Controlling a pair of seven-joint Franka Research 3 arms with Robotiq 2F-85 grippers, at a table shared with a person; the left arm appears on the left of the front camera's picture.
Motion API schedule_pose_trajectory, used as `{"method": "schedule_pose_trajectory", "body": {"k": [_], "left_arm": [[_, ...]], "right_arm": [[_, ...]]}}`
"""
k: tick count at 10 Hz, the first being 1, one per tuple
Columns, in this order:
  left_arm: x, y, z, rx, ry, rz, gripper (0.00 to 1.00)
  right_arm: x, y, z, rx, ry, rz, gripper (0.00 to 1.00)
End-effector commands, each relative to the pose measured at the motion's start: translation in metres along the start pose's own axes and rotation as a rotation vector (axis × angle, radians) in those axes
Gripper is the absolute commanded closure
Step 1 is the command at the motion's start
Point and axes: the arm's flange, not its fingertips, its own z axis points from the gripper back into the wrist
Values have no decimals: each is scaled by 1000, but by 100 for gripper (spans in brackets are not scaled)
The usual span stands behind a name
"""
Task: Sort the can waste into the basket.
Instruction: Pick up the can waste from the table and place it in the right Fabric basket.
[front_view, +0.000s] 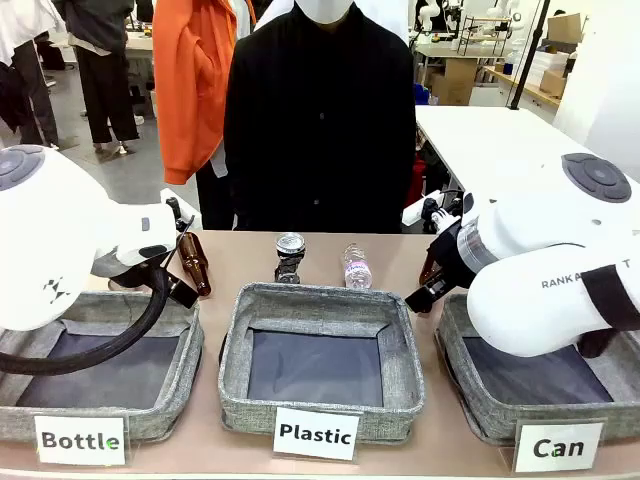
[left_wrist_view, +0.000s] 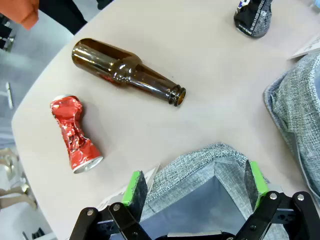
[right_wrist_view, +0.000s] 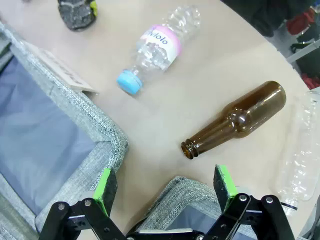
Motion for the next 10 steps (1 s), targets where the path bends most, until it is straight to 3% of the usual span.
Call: {"method": "schedule_pose_trajectory", "body": {"k": [1,10], "left_arm": [[0,0,0,0,0,0,0],[0,0,0,0,0,0,0]], "right_arm": [[0,0,0,0,0,0,0],[0,0,0,0,0,0,0]]}}
